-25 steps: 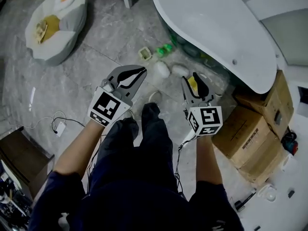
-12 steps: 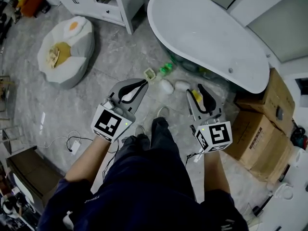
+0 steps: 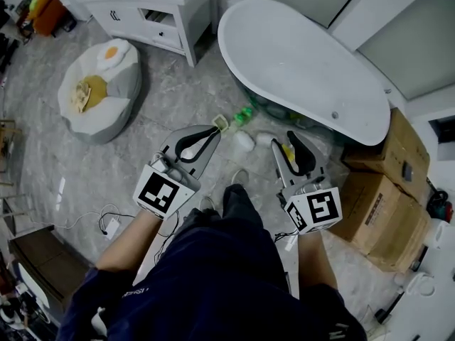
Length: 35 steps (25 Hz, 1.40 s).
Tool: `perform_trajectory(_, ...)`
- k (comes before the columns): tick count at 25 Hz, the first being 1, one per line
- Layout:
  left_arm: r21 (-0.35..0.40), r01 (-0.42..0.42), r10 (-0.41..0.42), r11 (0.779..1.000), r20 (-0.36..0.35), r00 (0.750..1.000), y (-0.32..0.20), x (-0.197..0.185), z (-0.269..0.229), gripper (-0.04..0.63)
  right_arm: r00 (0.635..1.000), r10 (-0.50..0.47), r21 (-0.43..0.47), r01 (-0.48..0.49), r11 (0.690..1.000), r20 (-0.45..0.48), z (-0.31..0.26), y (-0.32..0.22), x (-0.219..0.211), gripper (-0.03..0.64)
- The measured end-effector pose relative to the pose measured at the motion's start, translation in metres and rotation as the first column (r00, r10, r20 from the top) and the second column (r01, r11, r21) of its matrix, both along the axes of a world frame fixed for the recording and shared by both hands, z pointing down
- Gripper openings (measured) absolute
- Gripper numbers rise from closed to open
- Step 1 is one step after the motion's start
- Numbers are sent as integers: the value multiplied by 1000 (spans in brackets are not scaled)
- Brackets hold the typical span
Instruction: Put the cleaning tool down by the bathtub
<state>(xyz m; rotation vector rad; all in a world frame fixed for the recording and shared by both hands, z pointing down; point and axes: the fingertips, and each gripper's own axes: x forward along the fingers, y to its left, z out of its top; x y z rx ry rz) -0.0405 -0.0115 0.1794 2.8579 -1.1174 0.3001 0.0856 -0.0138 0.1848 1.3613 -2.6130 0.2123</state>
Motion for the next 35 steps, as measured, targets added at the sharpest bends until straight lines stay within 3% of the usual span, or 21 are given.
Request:
perform_trajectory(19,13,-20,20,1000,-35,999,-12,-8,-9,37,999,-33,27,32,999,28,-19,-5,-36,25)
perform_trajectory(35,18,-1,2,1000,-44,999,-9,-6,-18,37,995,-87,44,85,995,57,-33,-3,-43,5)
